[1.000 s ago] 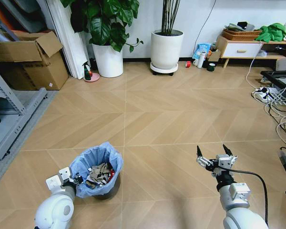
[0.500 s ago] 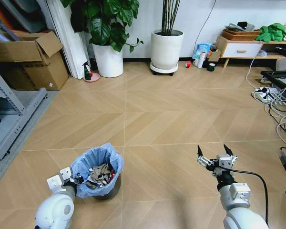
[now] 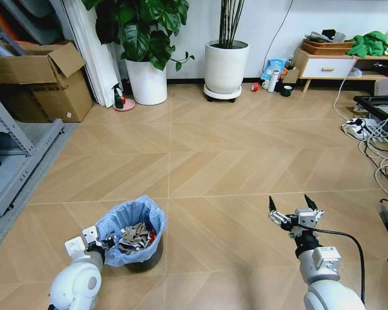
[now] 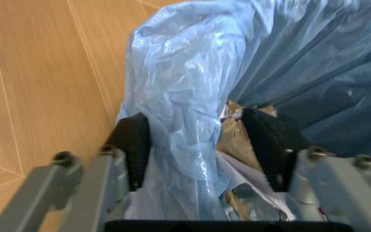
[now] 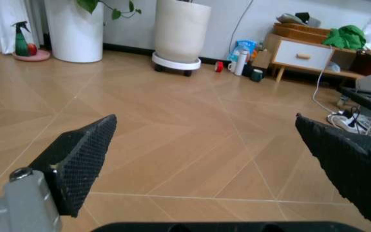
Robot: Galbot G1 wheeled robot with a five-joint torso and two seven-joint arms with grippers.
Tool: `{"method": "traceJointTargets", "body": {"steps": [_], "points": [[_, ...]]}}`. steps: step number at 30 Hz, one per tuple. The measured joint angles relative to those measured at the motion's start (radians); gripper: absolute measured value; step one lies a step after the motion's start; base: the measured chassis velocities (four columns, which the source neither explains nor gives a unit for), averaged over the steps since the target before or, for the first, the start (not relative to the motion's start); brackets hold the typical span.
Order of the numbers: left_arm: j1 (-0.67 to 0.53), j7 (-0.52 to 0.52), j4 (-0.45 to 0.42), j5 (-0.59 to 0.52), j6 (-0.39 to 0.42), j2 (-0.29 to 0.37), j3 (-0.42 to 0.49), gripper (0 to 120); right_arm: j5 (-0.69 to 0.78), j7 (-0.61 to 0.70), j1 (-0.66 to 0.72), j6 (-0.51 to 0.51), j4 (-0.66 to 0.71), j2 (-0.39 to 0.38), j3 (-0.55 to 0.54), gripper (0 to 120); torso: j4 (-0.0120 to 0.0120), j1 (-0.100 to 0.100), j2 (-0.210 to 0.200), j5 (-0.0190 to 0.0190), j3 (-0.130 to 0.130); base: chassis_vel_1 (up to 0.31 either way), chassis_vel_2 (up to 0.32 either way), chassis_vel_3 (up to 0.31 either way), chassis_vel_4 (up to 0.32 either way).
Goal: Pick up the trash bin and place the garbage on the floor into it.
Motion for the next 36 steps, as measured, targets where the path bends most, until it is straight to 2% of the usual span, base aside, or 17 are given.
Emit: {"method": "traceJointTargets", "body": {"steps": [1, 4, 5, 9, 10, 13, 16, 18, 19, 22, 26, 31, 36], "points": [[0.001, 0.004, -0.007, 0.002, -0.013, 0.004, -0.002, 68, 0.001, 0.0, 0.002, 0.0, 0.0, 0.0, -0.002, 100, 0.0, 0.0, 0.0, 0.0, 0.0, 0.0, 0.0, 0.0, 0.0], [0.002, 0.019, -0.014, 0.022, -0.045, 0.009, -0.002, 79, 0.001, 0.0, 0.003, 0.0, 0.0, 0.002, -0.003, 100, 0.0, 0.0, 0.0, 0.0, 0.0, 0.0, 0.0, 0.0, 0.0], [0.002, 0.019, -0.014, 0.022, -0.045, 0.009, -0.002, 79, 0.001, 0.0, 0.003, 0.0, 0.0, 0.002, -0.003, 100, 0.0, 0.0, 0.0, 0.0, 0.0, 0.0, 0.0, 0.0, 0.0], [0.004, 0.072, -0.018, 0.097, -0.176, 0.009, -0.004, 98, 0.005, 0.0, 0.005, -0.002, 0.002, 0.006, -0.002, 100, 0.0, 0.0, 0.0, 0.0, 0.0, 0.0, 0.0, 0.0, 0.0], [0.004, 0.072, -0.018, 0.097, -0.176, 0.009, -0.004, 98, 0.005, 0.0, 0.005, -0.002, 0.002, 0.006, -0.002, 100, 0.0, 0.0, 0.0, 0.0, 0.0, 0.0, 0.0, 0.0, 0.0], [0.016, 0.106, -0.034, 0.149, -0.252, 0.002, -0.012, 100, 0.009, 0.001, 0.005, -0.004, 0.006, 0.006, 0.002, 100, 0.0, 0.0, 0.0, 0.0, 0.0, 0.0, 0.0, 0.0, 0.0], [0.023, 0.123, -0.041, 0.181, -0.29, 0.0, -0.016, 100, 0.01, 0.001, 0.006, -0.004, 0.009, 0.006, 0.003, 100, 0.0, 0.0, 0.0, 0.0, 0.0, 0.0, 0.0, 0.0, 0.0], [0.043, 0.167, -0.056, 0.239, -0.355, -0.004, -0.027, 100, 0.011, 0.002, 0.008, -0.006, 0.018, 0.01, 0.004, 100, -0.0001, 0.0, 0.0, 0.0, 0.0, 0.0, 0.0, 0.0, 0.0], [0.043, 0.167, -0.056, 0.239, -0.355, -0.004, -0.027, 100, 0.011, 0.002, 0.008, -0.006, 0.018, 0.01, 0.004, 100, -0.0001, 0.0, 0.0, 0.0, 0.0, 0.0, 0.0, 0.0, 0.0], [0.109, 0.279, -0.085, 0.334, -0.46, -0.004, -0.054, 100, 0.011, 0.006, -0.008, -0.033, 0.056, 0.024, 0.019, 100, 0.0001, 0.0, 0.0, 0.0, 0.0, 0.0, 0.0, 0.0, 0.0], [0.182, 0.336, -0.119, 0.396, -0.515, -0.014, -0.078, 100, 0.012, 0.011, -0.036, -0.065, 0.094, 0.033, 0.042, 100, -0.0001, 0.0, 0.0, 0.0, 0.0, 0.0, 0.0, 0.0, 0.0], [0.264, 0.36, -0.143, 0.424, -0.567, -0.024, -0.089, 100, 0.012, 0.012, -0.048, -0.076, 0.113, 0.034, 0.056, 100, 0.0001, 0.0, 0.0, 0.0, 0.0, 0.0, 0.0, 0.0, 0.0], [0.274, 0.377, -0.152, 0.447, -0.606, -0.049, -0.103, 100, 0.023, 0.015, -0.032, -0.081, 0.113, 0.034, 0.061, 100, 0.0001, 0.0, 0.0, 0.0, 0.0, 0.0, 0.0, 0.0, 0.0]]}}
